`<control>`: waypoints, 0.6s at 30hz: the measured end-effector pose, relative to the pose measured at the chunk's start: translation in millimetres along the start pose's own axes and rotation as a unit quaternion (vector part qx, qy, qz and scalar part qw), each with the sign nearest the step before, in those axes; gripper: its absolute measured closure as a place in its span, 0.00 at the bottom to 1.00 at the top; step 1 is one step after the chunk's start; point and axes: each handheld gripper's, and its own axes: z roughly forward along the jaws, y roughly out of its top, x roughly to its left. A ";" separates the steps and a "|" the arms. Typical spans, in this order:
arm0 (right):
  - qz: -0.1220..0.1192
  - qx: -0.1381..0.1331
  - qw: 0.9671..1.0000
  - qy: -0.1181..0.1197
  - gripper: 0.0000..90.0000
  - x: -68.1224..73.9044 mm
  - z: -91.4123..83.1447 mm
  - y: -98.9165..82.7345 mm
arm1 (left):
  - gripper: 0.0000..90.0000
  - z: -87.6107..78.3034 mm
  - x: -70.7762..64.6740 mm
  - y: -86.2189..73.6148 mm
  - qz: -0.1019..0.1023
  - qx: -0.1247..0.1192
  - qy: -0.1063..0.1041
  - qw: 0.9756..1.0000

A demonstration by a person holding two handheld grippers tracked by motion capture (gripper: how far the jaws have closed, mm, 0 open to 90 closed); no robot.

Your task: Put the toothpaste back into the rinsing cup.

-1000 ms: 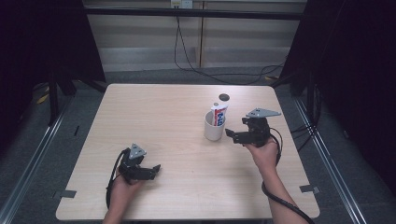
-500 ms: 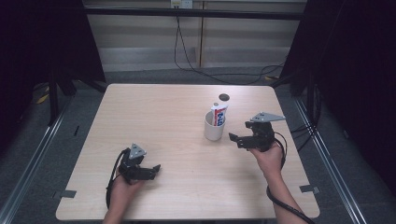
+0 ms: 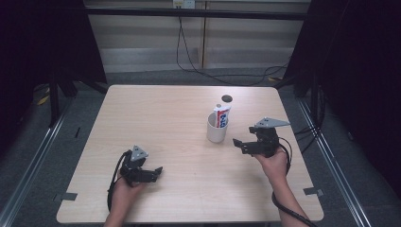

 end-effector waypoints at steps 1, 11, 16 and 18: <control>0.003 0.001 1.000 0.000 0.15 0.1 -0.5 -0.9 | 0.15 0.0 0.0 0.0 0.000 0.000 0.000 1.000; 0.000 0.003 1.000 0.005 0.15 -1.0 -5.2 -10.4 | 0.15 0.0 0.0 0.0 0.000 0.000 0.000 1.000; -0.004 0.007 1.000 0.009 0.15 -2.6 -9.5 -16.8 | 0.15 0.0 0.0 0.0 0.000 0.000 0.000 1.000; -0.007 0.007 1.000 0.007 0.15 -3.1 -11.1 -19.6 | 0.15 0.0 0.0 0.0 0.000 0.000 0.000 1.000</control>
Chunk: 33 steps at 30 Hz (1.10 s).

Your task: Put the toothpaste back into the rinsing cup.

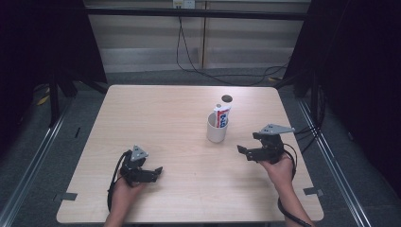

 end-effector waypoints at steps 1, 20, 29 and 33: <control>0.001 0.002 1.000 0.001 0.15 -0.1 -0.7 -0.8 | 0.15 0.0 0.0 0.0 0.000 0.000 0.000 1.000; -0.007 0.028 1.000 -0.010 0.15 -4.4 -1.8 -23.9 | 0.15 0.0 -0.1 0.0 0.000 0.000 0.000 1.000; -0.004 0.048 0.999 -0.012 0.15 -7.7 -4.7 -41.5 | 0.15 -0.1 0.0 0.0 0.000 0.000 0.000 1.000; -0.005 0.054 0.998 -0.015 0.15 -8.3 -5.4 -45.8 | 0.15 0.0 -0.1 0.0 0.000 0.000 0.000 1.000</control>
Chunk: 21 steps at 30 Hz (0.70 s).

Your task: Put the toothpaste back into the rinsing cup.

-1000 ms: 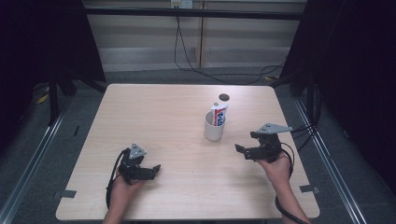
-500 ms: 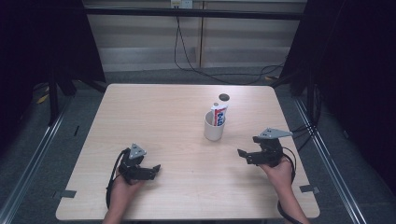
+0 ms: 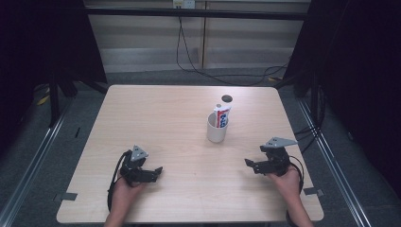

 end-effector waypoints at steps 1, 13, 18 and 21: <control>0.000 0.001 1.000 -0.001 0.15 0.0 -0.1 -1.2 | 0.15 0.0 0.0 0.0 0.000 0.000 0.000 1.000; -0.011 0.021 1.000 -0.005 0.15 3.4 2.5 -17.3 | 0.15 -0.1 0.0 0.0 0.000 0.000 0.000 1.000; -0.015 0.024 1.000 -0.006 0.15 4.5 3.1 -21.7 | 0.15 0.0 0.0 0.0 0.000 0.000 0.000 1.000; -0.013 0.027 0.999 -0.008 0.15 5.4 3.1 -24.6 | 0.15 0.0 0.0 0.0 0.000 0.000 0.000 1.000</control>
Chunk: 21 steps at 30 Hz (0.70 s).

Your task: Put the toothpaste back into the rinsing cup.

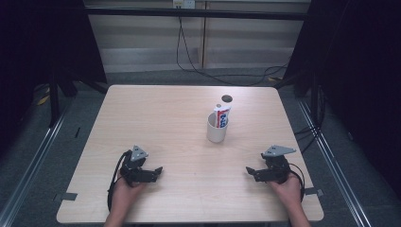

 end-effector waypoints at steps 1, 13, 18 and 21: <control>-0.002 -0.001 1.000 0.001 0.15 -0.1 0.5 -0.9 | 0.15 0.0 0.0 0.0 0.000 0.000 0.000 1.000; -0.013 0.004 1.000 -0.002 0.15 1.4 2.5 -6.5 | 0.15 0.0 0.0 0.0 0.000 0.000 0.000 1.000; -0.007 0.003 1.000 0.001 0.14 0.6 3.5 -8.2 | 0.15 0.0 0.0 0.0 0.000 0.000 0.000 1.000; -0.006 -0.001 1.000 0.003 0.14 0.1 3.9 -9.0 | 0.15 0.0 0.0 0.0 0.000 0.000 0.000 1.000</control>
